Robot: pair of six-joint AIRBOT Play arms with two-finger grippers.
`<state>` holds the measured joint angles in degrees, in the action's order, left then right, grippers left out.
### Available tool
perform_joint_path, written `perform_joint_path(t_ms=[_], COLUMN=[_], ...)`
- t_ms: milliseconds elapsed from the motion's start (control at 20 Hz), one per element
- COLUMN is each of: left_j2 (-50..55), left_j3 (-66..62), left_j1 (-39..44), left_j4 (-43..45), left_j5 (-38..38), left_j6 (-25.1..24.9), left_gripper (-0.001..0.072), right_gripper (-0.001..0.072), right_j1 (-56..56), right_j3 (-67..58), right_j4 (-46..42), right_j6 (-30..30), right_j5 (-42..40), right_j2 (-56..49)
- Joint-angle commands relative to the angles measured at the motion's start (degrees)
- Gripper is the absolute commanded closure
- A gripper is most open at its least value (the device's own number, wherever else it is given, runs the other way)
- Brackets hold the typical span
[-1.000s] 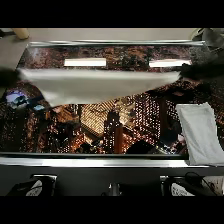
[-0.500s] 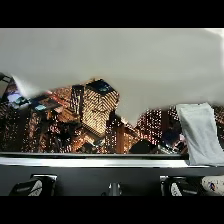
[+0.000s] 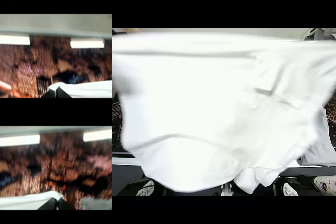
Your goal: Fold the shirts.
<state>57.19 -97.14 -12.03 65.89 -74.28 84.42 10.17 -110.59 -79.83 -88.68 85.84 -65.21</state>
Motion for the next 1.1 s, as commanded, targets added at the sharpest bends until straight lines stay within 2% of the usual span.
perform_joint_path(t_ms=[0,100,300,500,600,650,700,750,800,850,900,950,1050], left_j2=[11.7,19.8,33.8,42.2,44.8,45.2,45.0,44.5,43.8,43.0,42.5,42.5,42.6], left_j3=[10.4,12.9,11.3,7.6,6.1,5.6,4.7,3.4,2.3,2.0,2.1,3.2,8.5], left_j1=[0.0,0.4,0.7,0.7,0.7,0.7,0.7,0.4,0.2,0.0,0.1,0.5,1.6], left_j4=[0.8,0.7,-3.0,-6.7,-8.0,-8.1,-8.1,-8.0,-7.1,-4.7,-1.0,3.8,9.1], left_j5=[1.3,3.5,10.6,17.4,18.8,18.8,17.4,13.7,8.7,3.3,-3.0,-8.1,-10.5], left_j6=[-0.6,-0.5,-0.5,-0.5,-0.5,-1.2,-4.2,-7.7,-9.1,-8.8,-6.4,-2.7,0.7], left_gripper=[0.0683,0.0682,0.0681,0.0681,0.0681,0.0680,0.0681,0.0681,0.0681,0.0681,0.0682,0.0681,0.0681], right_gripper=[0.0695,0.0695,0.0693,0.0693,0.0693,0.0693,0.0693,0.0693,0.0694,0.0694,0.0694,0.0694,0.0694], right_j1=[-2.4,-6.0,-10.1,-10.0,-10.0,-10.0,-10.0,-10.0,-10.0,-10.1,-10.0,-10.1,-10.1], right_j3=[1.9,1.9,1.9,1.9,1.9,1.9,1.8,1.8,1.9,1.9,2.0,3.8,10.4], right_j4=[0.5,0.2,0.5,1.2,1.2,1.2,0.9,-0.1,-1.5,-3.2,-3.8,-3.7,-2.1], right_j6=[-1.5,-2.2,-6.5,-9.0,-9.0,-9.0,-8.5,-7.4,-6.2,-5.5,-5.3,-5.3,-6.2], right_j5=[6.0,1.7,-12.9,-23.9,-26.0,-25.0,-21.7,-16.6,-8.4,-0.9,5.4,8.8,8.9], right_j2=[-17.7,-27.5,-40.1,-44.0,-44.3,-44.1,-43.3,-42.2,-40.9,-40.0,-39.9,-39.9,-40.0])
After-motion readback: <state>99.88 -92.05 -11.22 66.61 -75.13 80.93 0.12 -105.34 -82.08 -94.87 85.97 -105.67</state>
